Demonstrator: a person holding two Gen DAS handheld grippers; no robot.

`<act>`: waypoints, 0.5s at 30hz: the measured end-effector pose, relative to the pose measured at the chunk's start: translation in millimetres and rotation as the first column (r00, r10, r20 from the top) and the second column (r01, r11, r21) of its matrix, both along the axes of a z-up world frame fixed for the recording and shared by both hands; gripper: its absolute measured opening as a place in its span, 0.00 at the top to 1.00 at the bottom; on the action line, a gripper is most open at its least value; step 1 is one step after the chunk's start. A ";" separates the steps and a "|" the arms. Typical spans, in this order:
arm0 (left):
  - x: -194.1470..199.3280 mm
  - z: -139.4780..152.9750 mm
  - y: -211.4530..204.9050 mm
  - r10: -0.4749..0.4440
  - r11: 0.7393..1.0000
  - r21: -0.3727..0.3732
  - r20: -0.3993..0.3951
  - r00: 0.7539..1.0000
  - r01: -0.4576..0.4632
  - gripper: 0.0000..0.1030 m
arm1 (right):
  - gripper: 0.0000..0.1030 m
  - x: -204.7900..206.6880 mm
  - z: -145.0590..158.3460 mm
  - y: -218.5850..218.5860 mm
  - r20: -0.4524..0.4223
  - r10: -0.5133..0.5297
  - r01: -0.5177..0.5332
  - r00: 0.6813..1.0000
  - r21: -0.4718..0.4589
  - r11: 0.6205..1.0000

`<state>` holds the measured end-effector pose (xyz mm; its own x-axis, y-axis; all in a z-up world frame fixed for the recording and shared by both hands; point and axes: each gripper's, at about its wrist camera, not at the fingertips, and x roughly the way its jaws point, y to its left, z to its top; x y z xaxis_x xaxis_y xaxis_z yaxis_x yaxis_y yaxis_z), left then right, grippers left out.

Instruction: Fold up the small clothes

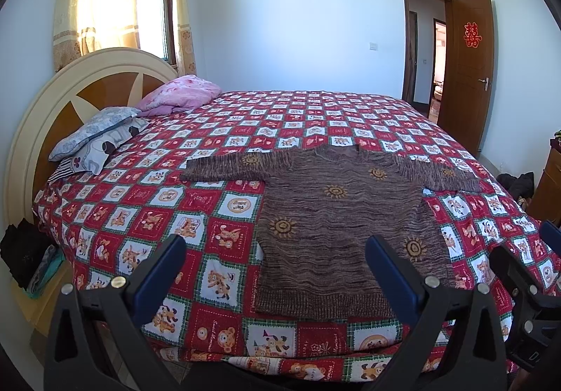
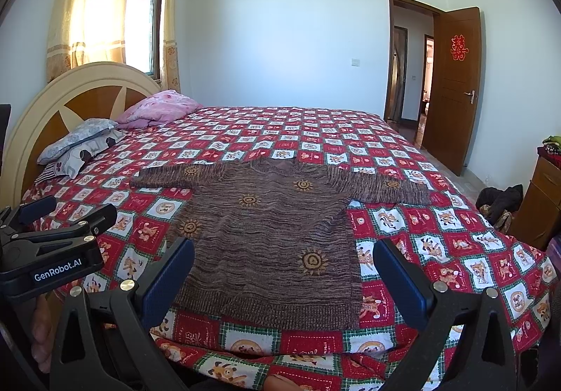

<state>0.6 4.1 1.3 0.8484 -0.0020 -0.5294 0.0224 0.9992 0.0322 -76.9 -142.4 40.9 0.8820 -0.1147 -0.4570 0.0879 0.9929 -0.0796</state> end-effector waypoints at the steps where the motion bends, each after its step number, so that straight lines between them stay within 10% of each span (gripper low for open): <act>1: 0.0 -0.1 0.1 0.000 1.000 0.000 0.000 1.000 0.000 0.00 | 0.01 0.0 -0.1 0.2 0.000 -0.001 0.001 1.000 0.000 1.000; 15: 0.1 -1.0 -0.1 0.000 1.000 0.000 0.000 1.000 0.000 0.00 | 0.01 -0.3 0.0 1.7 0.000 0.004 -0.004 1.000 0.000 1.000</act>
<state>0.7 4.0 0.3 0.8484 -0.0024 -0.5294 0.0228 0.9992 0.0320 -77.2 -140.8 40.9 0.8825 -0.1109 -0.4570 0.0835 0.9933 -0.0797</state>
